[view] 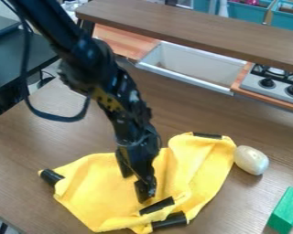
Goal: Fold the cloth from bottom right to middle
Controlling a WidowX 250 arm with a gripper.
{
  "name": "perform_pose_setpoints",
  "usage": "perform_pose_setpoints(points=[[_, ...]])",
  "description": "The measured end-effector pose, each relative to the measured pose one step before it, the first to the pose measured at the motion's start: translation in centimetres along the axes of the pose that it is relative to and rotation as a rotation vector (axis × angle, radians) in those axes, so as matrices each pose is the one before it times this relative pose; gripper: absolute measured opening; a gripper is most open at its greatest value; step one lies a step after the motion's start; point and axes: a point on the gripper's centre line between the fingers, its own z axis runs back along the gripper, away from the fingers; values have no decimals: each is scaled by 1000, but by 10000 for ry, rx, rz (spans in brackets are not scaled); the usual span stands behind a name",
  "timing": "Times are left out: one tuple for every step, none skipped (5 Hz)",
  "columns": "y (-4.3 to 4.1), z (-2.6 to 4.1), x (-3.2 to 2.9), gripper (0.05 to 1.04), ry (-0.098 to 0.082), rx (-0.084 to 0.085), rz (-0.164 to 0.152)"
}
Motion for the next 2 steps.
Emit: perform_pose_setpoints(points=[[444,-305,633,999,31,160,95],[806,-156,716,999,38,230,119]])
